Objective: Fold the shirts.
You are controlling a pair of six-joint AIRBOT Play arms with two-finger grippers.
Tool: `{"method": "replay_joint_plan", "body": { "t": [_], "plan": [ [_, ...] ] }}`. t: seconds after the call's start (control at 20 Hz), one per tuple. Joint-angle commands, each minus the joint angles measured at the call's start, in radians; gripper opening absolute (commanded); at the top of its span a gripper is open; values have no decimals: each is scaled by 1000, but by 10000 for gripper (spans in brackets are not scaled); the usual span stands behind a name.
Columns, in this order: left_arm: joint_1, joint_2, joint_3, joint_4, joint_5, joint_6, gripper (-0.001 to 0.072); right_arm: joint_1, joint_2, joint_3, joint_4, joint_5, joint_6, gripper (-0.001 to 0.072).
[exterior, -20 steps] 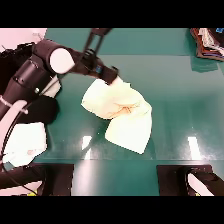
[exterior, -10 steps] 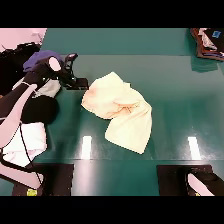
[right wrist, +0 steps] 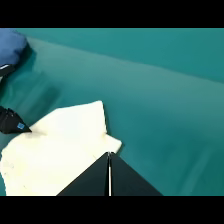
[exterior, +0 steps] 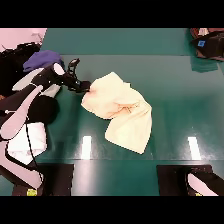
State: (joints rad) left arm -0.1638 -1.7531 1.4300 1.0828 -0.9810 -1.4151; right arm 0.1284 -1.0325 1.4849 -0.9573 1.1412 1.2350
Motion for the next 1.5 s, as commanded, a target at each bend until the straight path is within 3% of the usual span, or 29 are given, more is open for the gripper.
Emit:
{"method": "replay_joint_plan", "body": {
  "t": [0.0, 0.15, 0.25, 0.3, 0.35, 0.4, 0.5, 0.65, 0.7, 1.0, 1.1, 1.15, 1.2, 1.35, 1.45],
  "plan": [
    [0, 0, 24, -8, -11, 2, 25, -2, -38, -19, -83, 148, 58, 15],
    [0, 28, 127, 30, -25, 2, 25, -2, -19, -192, -246, 225, 187, 15],
    [0, 48, 208, 39, -31, 2, 25, -2, 6, -370, -240, 214, 198, 18],
    [0, 51, 241, 38, -32, 2, 25, -1, 11, -472, -215, 210, 197, 89],
    [0, 51, 272, 38, -35, 2, 26, -1, 6, -570, -164, 209, 198, 371],
    [0, 51, 291, 38, -36, 2, 25, -1, -7, -654, -105, 201, 198, 497],
    [0, 50, 296, 36, -40, 2, 25, 0, -52, -793, 32, 169, 190, 425],
    [0, 50, 296, 37, -63, 2, 26, 0, -130, -894, 175, 95, 113, 419],
    [0, 50, 296, 37, -69, 2, 26, 0, -151, -904, 183, 73, 102, 366],
    [0, 50, 296, 37, -81, 2, 26, 14, -238, -906, 180, 5, 79, 358],
    [0, 50, 296, 36, -91, 1, 26, 64, -253, -906, 183, -16, 46, 237],
    [0, 50, 296, 36, -98, 1, 25, 100, -257, -906, 180, -34, 35, 148],
    [0, 51, 297, 36, -111, 1, 25, 130, -251, -905, 176, -54, 30, 10],
    [0, 125, 298, 133, -102, -35, 24, 130, -147, -890, 163, -97, 30, 13],
    [0, 231, 335, 224, -61, -35, 24, 64, -33, -794, 69, -46, 61, 13]
  ]
}}
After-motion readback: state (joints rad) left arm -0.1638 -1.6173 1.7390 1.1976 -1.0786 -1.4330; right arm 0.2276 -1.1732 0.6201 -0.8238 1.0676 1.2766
